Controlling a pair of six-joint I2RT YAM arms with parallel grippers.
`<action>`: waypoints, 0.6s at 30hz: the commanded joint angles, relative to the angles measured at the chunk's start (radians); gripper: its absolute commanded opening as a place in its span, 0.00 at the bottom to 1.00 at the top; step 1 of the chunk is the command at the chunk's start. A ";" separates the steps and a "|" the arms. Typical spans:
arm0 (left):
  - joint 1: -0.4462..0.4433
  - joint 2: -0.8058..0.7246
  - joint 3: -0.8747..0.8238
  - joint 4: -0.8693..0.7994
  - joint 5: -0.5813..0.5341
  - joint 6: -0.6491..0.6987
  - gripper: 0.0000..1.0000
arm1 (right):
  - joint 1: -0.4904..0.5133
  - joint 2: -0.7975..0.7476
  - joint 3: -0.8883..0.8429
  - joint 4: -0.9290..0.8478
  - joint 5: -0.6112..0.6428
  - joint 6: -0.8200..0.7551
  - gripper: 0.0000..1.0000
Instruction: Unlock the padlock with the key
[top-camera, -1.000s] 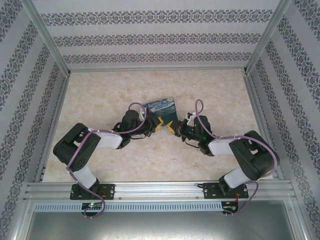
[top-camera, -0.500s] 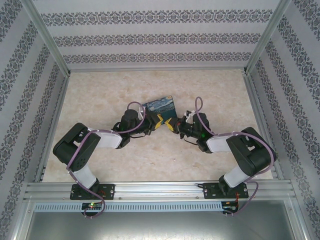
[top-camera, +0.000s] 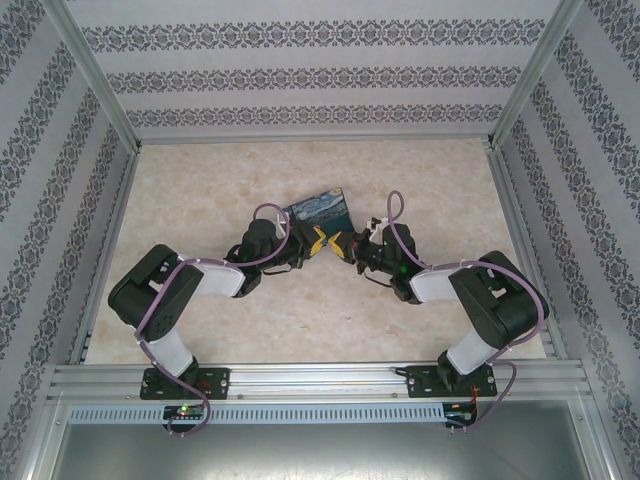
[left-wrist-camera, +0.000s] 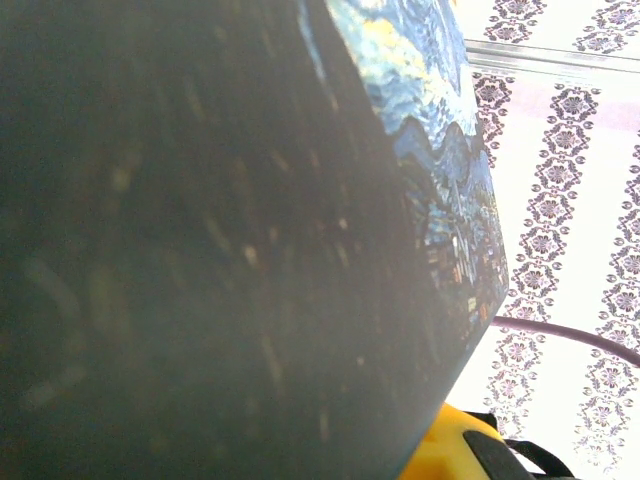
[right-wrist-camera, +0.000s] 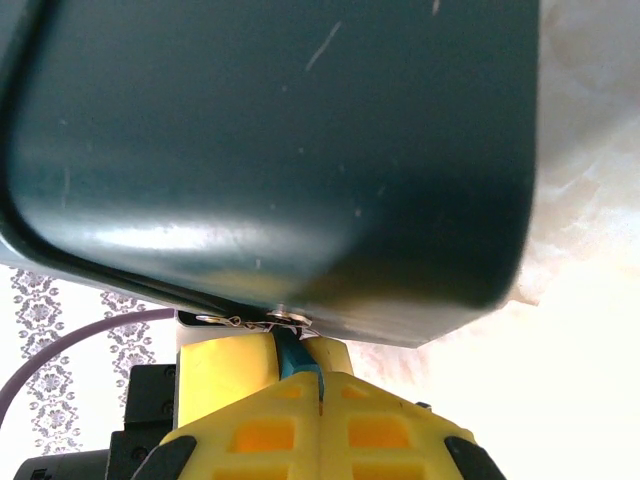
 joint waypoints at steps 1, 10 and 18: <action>-0.050 -0.016 0.027 0.029 0.113 0.044 0.00 | 0.019 0.013 0.023 0.038 0.018 -0.021 0.00; -0.060 0.018 0.021 -0.033 0.064 0.086 0.00 | 0.029 0.041 0.085 0.017 0.005 -0.045 0.04; -0.054 0.016 0.005 -0.129 -0.037 0.141 0.00 | -0.022 -0.048 -0.004 -0.023 0.011 -0.077 0.34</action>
